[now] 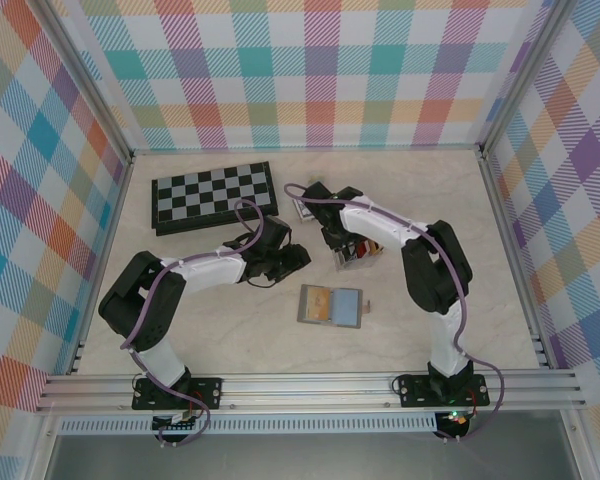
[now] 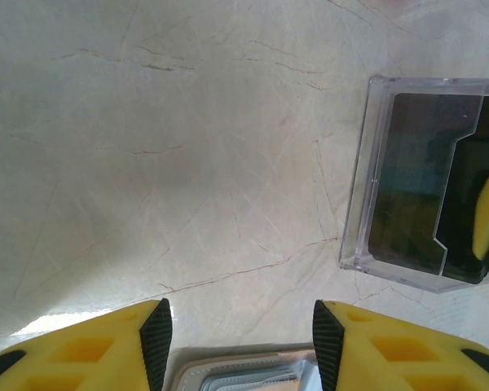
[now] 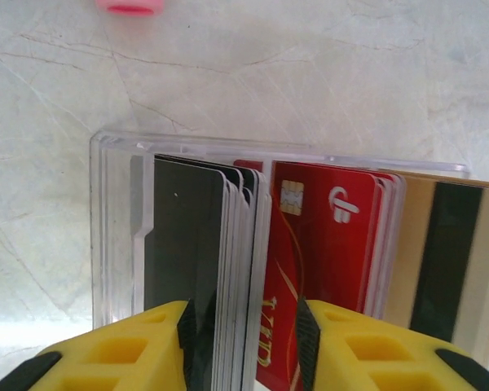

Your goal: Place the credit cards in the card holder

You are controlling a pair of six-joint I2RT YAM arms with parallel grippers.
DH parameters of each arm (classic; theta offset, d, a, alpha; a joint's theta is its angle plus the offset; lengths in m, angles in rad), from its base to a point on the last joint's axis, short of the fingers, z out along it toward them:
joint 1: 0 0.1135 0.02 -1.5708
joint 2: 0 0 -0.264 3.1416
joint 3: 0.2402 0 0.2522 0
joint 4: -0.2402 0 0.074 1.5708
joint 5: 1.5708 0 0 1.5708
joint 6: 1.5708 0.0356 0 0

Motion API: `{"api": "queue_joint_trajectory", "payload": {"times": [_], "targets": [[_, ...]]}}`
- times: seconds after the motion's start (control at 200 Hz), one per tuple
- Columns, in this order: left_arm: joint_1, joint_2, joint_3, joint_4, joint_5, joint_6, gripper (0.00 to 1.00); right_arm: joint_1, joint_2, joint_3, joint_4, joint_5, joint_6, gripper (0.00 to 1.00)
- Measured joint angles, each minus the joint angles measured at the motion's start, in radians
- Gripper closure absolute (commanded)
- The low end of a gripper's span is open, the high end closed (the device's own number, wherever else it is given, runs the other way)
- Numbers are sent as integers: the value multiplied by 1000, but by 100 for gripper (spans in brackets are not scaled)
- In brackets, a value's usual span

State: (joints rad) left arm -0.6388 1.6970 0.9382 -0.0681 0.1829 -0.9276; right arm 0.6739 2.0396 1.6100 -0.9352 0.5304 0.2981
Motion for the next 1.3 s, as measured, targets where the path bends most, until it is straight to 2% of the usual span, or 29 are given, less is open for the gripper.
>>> {"api": "queue_joint_trajectory", "payload": {"times": [0.32,0.5,0.57,0.785,1.3], "targets": [[0,0,0,0,3,0,49,2,30,2,2,42,0,62],[0,0,0,0,4,0,49,1,30,2,3,79,-1,67],[0,0,0,0,7,0,49,1,30,2,3,88,-1,73],[0,0,0,0,8,0,49,1,21,2,3,98,-4,75],[0,0,0,0,10,0,49,1,-25,1,2,72,-1,89]]}}
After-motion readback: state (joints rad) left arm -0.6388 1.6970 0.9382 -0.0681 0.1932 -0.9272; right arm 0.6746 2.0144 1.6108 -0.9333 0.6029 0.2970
